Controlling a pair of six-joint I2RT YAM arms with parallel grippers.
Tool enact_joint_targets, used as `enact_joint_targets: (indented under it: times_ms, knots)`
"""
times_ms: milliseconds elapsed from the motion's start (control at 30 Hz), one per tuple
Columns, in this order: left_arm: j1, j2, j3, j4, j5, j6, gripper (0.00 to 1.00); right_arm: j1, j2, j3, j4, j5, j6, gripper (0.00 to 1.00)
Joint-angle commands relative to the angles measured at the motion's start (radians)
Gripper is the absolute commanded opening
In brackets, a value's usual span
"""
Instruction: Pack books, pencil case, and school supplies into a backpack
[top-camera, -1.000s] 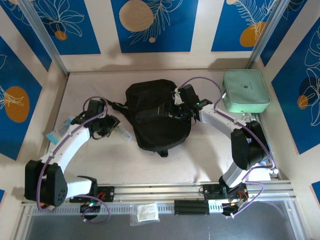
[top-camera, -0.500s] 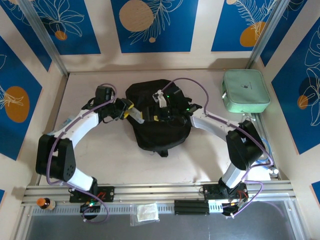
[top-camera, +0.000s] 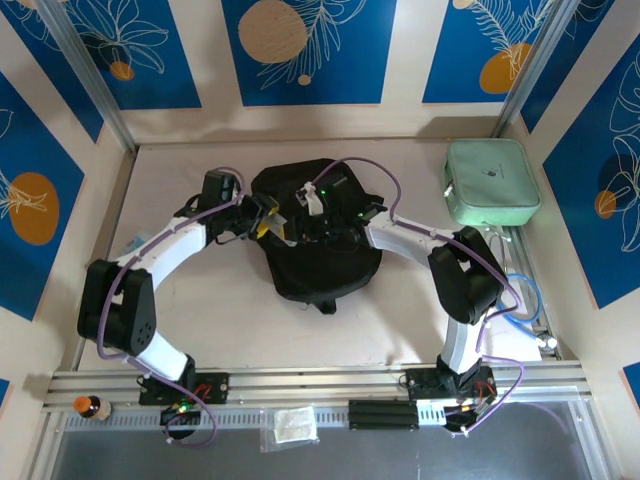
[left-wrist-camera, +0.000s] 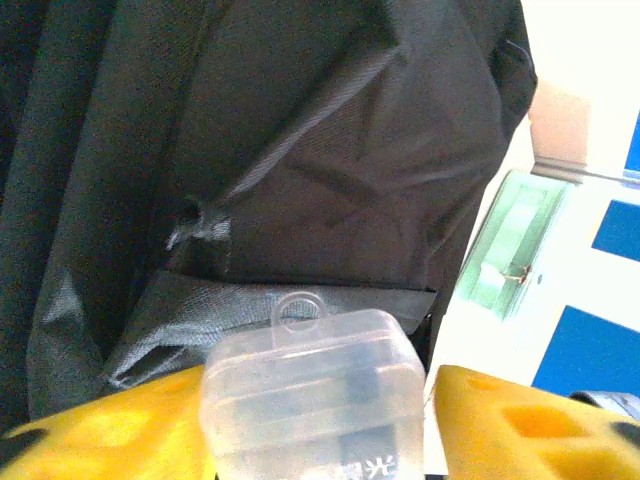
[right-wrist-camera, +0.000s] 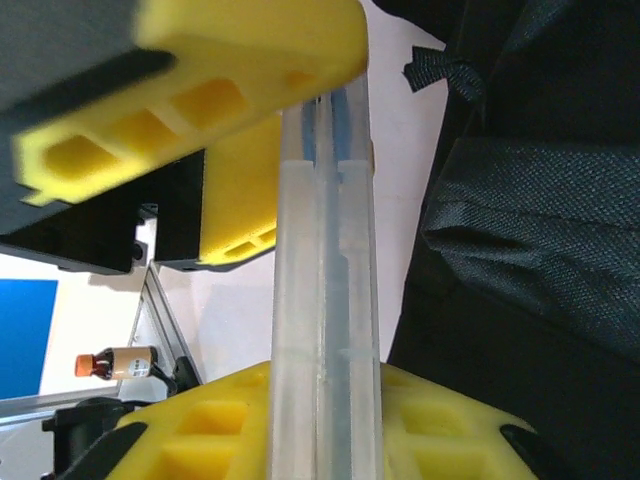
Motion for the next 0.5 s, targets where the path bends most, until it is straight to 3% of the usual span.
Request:
enact_joint_targets:
  times_ms: [0,133,300,467]
  knots:
    - [-0.008,-0.014,0.044,-0.036,-0.052,0.083,0.69,-0.010,-0.036,-0.010,0.005,0.022,0.006,0.15]
    - [-0.007,-0.050,0.041,-0.079,-0.148,0.247,0.78,-0.051,-0.091,-0.073,-0.007,0.036,0.028,0.12]
    - [-0.034,-0.010,0.041,-0.068,-0.095,0.471,0.79,-0.130,-0.188,-0.161,-0.036,0.052,0.049,0.12]
    - [-0.141,0.035,-0.002,-0.109,-0.178,0.486,0.78,-0.233,-0.240,-0.167,-0.145,0.074,0.082,0.12]
